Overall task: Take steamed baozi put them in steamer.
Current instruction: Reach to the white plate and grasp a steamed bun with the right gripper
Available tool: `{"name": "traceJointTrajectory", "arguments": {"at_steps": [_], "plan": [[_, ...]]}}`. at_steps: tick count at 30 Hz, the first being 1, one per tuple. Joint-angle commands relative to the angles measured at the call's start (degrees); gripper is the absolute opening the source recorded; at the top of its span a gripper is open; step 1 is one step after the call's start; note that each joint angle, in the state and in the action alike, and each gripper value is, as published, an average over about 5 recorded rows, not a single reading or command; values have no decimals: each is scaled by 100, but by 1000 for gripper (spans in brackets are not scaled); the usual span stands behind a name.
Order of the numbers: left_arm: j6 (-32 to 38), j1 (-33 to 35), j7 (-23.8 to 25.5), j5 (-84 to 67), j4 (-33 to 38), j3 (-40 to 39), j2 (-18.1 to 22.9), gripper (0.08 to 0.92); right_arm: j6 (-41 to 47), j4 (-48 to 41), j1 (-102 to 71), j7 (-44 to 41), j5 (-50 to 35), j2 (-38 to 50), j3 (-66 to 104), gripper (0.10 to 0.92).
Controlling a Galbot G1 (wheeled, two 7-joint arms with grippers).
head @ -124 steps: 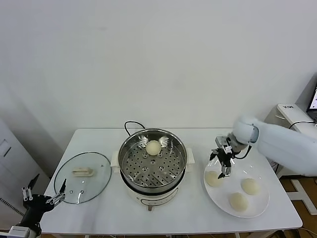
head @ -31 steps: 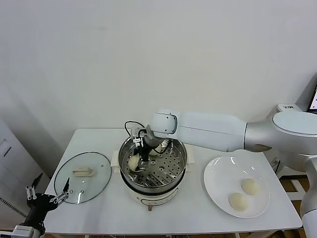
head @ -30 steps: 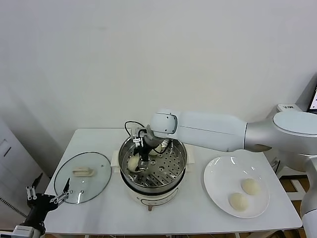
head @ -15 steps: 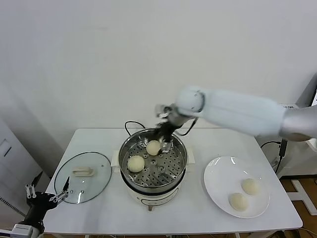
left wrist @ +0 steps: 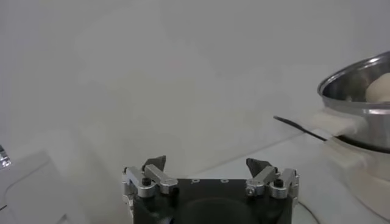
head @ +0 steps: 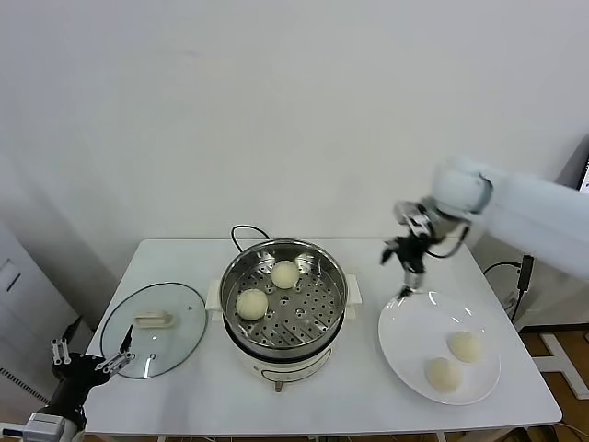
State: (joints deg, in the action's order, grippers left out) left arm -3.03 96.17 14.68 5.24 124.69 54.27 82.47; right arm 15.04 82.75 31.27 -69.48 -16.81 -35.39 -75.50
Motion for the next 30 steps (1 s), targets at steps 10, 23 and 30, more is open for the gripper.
{"name": "traceJointTrajectory", "arguments": {"at_steps": [10, 23, 30], "plan": [[4, 78, 0, 35, -25, 16, 26, 823, -435, -30, -1971, 88, 1230, 801, 279, 823], [-39, 36, -6, 107, -15, -43, 51, 823, -477, -148, -2391, 375, 1337, 602, 660, 823], [-20, 60, -5, 93, -21, -7, 61, 823, -468, -170, -2395, 433, 1458, 562, 635, 748]]}}
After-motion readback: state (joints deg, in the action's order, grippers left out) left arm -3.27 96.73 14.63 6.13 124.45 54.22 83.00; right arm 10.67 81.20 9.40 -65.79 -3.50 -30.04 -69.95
